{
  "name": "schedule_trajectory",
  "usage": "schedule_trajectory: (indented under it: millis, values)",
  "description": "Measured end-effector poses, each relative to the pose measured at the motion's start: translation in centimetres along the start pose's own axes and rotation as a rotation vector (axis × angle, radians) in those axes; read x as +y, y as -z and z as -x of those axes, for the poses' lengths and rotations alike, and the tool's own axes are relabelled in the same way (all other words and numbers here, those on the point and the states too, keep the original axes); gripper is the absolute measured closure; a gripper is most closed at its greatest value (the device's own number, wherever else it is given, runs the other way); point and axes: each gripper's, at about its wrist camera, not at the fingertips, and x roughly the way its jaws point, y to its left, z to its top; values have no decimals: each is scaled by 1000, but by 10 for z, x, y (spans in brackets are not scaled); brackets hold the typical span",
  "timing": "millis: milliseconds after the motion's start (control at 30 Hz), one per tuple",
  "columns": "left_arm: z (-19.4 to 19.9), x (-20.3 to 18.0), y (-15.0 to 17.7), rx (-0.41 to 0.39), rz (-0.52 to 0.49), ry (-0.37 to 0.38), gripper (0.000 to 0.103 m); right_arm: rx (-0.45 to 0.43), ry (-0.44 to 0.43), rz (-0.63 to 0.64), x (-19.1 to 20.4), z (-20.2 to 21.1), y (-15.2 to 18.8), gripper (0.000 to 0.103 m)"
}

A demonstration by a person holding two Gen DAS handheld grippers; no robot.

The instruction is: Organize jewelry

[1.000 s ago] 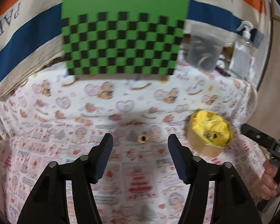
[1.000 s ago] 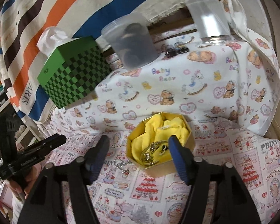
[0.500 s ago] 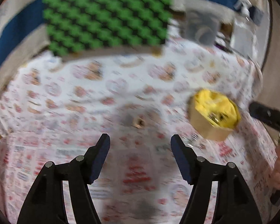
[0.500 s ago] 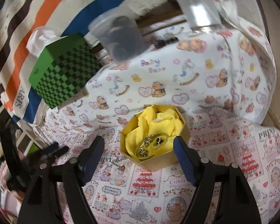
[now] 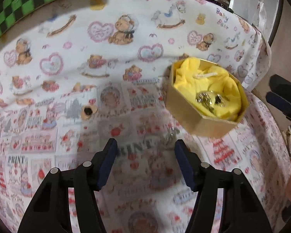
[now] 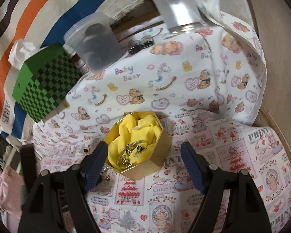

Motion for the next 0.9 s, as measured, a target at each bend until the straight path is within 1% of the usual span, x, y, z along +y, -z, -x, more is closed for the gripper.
schedule_trajectory:
  millis: [100,133,200,233,267,300,333,367,400,467,533,600,633,700,733,800,900]
  values:
    - [-5,-3,-3,-14,0,9,43,5,4,-29,-6,-2,-2,27]
    - [-6,-6,-3,-13,-13,3,46,9,7,-36,-8,-3,-2,27]
    - [-9,-15,-6,-14,-41,-19,54,13,6,-57,-12,-3,-3,27]
    - [-11,-17,-8,-12,-44,-24,62,15,3,-65,-14,-3,-4,27]
    - [-11,-19,-10,-15,-42,-26,68,18,-1,-71,-15,-4,-4,27]
    - [-12,-20,-11,-17,-34,-31,70,19,-1,-74,-16,-3,-4,27]
    - [-14,-21,-13,-24,-28,-49,77,18,3,-74,-16,-3,-4,27]
    - [-15,-22,-13,-34,-24,-67,80,14,7,-73,-16,-2,-4,27]
    - [-15,-23,-13,-40,-20,-68,81,9,13,-68,-16,-1,-4,27]
    - [-12,-20,-13,-41,-7,-49,93,3,22,-61,-15,0,-4,27]
    - [-8,-8,-11,-36,35,-16,98,3,29,-54,-15,0,-5,27]
    - [-2,4,-7,-34,80,9,98,6,33,-52,-15,-1,-5,26]
    - [2,6,-6,-48,86,-10,99,9,36,-51,-15,-2,-4,26]
    - [15,6,-3,-114,73,-96,99,12,37,-49,-15,-4,-4,26]
    - [21,5,-2,-136,70,-103,99,8,28,-52,-15,-4,-3,26]
    - [36,6,-3,-178,84,-67,99,3,12,-57,-16,-5,-3,26]
    - [61,2,-4,-251,86,-55,99,-4,21,-58,-17,-4,-3,26]
